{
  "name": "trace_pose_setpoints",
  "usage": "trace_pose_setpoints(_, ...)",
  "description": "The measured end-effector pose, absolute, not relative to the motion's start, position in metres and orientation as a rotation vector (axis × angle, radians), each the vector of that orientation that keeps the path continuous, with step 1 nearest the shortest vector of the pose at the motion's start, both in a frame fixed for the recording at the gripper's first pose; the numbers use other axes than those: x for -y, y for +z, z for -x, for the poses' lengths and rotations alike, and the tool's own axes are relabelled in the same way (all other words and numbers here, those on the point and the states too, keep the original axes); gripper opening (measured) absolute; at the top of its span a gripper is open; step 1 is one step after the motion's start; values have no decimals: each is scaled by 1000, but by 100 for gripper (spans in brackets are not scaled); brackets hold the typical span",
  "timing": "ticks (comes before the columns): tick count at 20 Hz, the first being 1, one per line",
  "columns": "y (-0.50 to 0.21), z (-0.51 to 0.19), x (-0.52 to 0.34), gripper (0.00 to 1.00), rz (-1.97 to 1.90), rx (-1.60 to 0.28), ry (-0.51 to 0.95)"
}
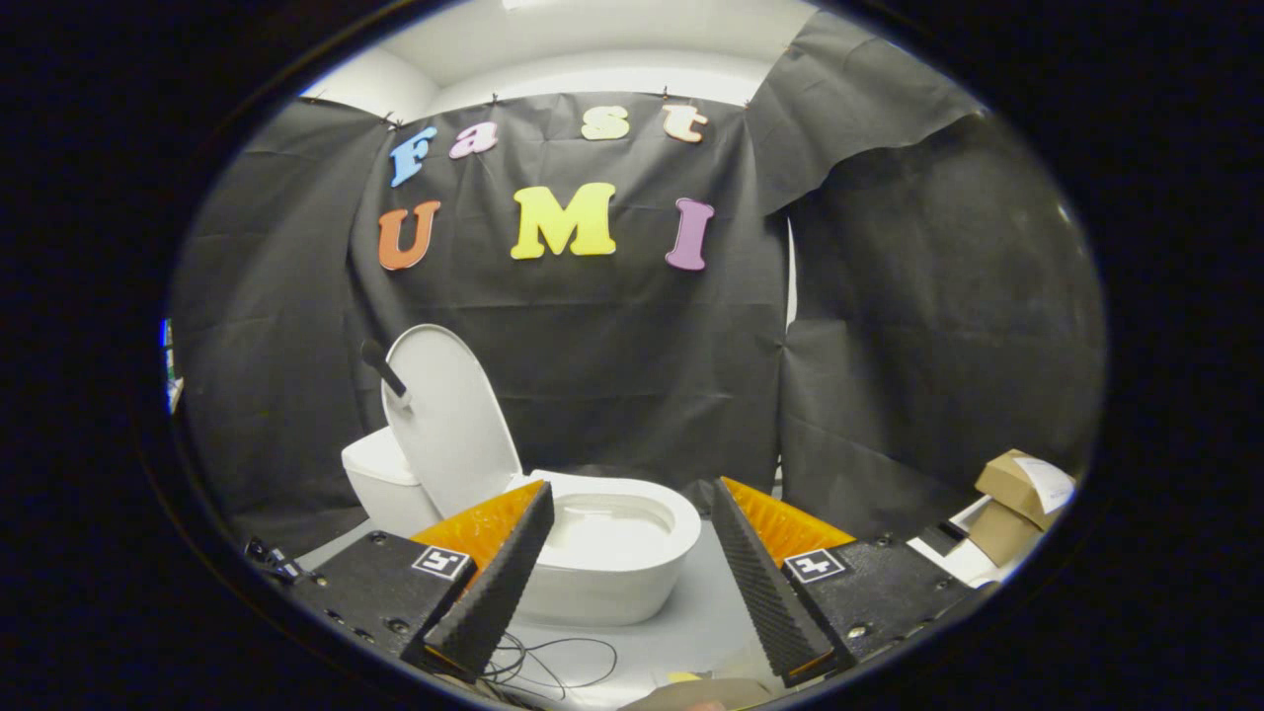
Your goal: Open the toilet lid.
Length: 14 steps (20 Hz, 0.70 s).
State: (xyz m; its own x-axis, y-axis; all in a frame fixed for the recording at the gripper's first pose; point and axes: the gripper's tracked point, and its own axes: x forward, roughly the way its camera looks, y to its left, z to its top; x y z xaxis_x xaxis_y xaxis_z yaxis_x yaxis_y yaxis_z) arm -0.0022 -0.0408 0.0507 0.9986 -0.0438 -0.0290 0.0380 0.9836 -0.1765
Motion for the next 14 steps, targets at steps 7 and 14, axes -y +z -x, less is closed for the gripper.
trace_pose_setpoints(7, 52, -1, 35, 100, 196, -8, -49)
trace_pose_setpoints(14, 45, -6, 32, 100, 189, -26, -45)
